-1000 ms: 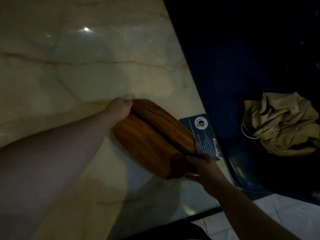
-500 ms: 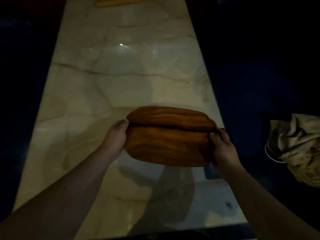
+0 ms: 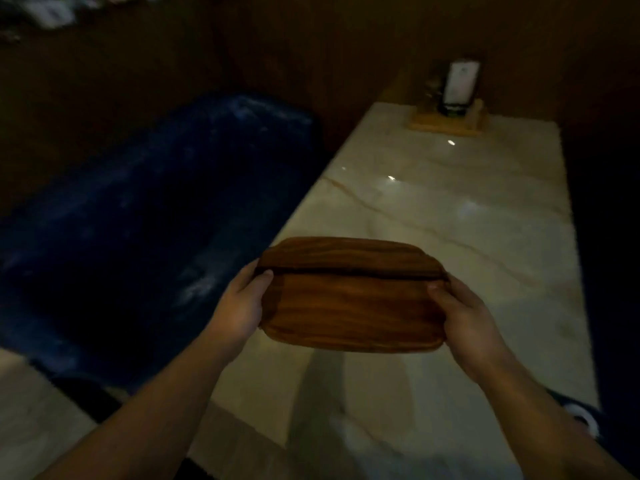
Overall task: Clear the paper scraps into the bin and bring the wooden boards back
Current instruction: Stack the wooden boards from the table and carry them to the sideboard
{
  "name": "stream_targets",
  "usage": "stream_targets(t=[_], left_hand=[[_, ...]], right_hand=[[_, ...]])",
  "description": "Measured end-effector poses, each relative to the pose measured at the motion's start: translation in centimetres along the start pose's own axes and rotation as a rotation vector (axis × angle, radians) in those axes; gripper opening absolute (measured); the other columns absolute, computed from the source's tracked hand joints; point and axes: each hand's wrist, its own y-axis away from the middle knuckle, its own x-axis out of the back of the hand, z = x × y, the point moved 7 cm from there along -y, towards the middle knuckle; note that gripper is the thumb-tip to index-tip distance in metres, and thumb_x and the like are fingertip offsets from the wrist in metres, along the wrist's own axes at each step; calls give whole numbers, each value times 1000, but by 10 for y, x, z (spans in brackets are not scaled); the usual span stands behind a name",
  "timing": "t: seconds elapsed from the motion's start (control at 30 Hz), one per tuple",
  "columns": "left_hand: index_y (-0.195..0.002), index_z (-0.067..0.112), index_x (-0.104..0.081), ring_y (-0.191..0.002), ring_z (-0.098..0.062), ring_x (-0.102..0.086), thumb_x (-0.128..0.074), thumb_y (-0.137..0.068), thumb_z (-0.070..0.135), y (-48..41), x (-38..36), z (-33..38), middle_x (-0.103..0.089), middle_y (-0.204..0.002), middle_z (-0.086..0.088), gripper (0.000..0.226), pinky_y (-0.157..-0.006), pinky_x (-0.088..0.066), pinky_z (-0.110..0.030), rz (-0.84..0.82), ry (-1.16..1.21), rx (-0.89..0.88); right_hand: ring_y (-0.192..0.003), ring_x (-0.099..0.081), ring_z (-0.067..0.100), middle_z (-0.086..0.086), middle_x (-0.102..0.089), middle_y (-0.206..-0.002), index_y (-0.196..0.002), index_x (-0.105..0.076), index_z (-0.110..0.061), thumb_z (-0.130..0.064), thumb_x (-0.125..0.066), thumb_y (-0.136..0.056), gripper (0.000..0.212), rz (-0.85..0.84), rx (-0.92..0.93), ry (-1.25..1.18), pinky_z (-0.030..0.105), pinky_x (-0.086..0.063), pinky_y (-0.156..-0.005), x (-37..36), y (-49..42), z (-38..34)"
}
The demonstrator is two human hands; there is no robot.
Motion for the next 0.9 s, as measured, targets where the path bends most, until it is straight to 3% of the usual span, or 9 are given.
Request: stream_targets(t=[0.13, 0.23, 0.3, 0.4, 0.53, 0.67, 0.77, 0.9], left_hand=[[-115, 38, -56, -98, -22, -66, -53, -91, 38, 71, 123, 3, -64, -117, -5, 24, -86, -51, -42, 179, 43, -24], [-105, 46, -56, -91, -16, -66, -49, -93, 37, 144, 210, -1, -64, -111, -1, 16, -74, -49, -31, 311, 22, -62], [-105, 46, -54, -90, -17, -66, -47, -94, 37, 196, 265, -8, -64, -108, 0, 16, -71, -49, -32, 418, 20, -40], [-106, 43, -55, -78, -15, -68, -45, -94, 33, 294, 354, -23, -66, -99, -1, 18, -63, -50, -31, 642, 5, -21], [-104, 40, -58, -71, -29, -61, -48, -88, 29, 396, 429, -35, -62, -89, -17, 22, -61, -47, -41, 848, 39, -13], [-103, 32, -59, -81, -42, -59, -47, -89, 20, 504, 491, -54, -60, -101, -29, 22, -71, -47, -54, 1094, 109, -17], [-112, 30, -57, -95, -46, -61, -46, -91, 17, 576, 524, -72, -63, -108, -25, 27, -79, -50, -58, 1269, 156, -3], [-107, 40, -61, -88, -37, -66, -50, -79, 24, 662, 558, -93, -70, -99, -14, 34, -70, -53, -50, 1461, 212, -19]], right_hand=[[-102, -69, 18, -3, -74, -109, -111, -70, -32, -27, -55, -94, 23, -263, 16, 72, 34, -53, -84, -121, 24, -21], [-99, -70, 19, -1, -75, -107, -110, -70, -32, -27, -57, -94, 22, -431, 19, 101, 37, -53, -85, -214, 61, -23], [-97, -71, 19, 1, -75, -108, -109, -71, -32, -27, -57, -93, 22, -542, 14, 127, 36, -55, -81, -276, 92, -18], [-99, -70, 24, 5, -74, -109, -107, -72, -31, -29, -58, -92, 21, -750, 1, 167, 45, -53, -85, -383, 157, -8], [-99, -69, 24, 4, -73, -108, -105, -72, -34, -35, -60, -90, 19, -955, 9, 204, 48, -52, -87, -488, 233, 4], [-94, -70, 20, 1, -75, -103, -102, -73, -34, -27, -59, -90, 19, -1197, -8, 185, 37, -53, -77, -589, 324, 19], [-98, -69, 20, 2, -74, -107, -110, -70, -32, -29, -62, -87, 24, -1363, -26, 199, 40, -52, -83, -653, 388, 37], [-97, -69, 16, -3, -74, -107, -111, -67, -37, -49, -66, -74, 39, -1586, -39, 234, 35, -52, -82, -734, 478, 61]])
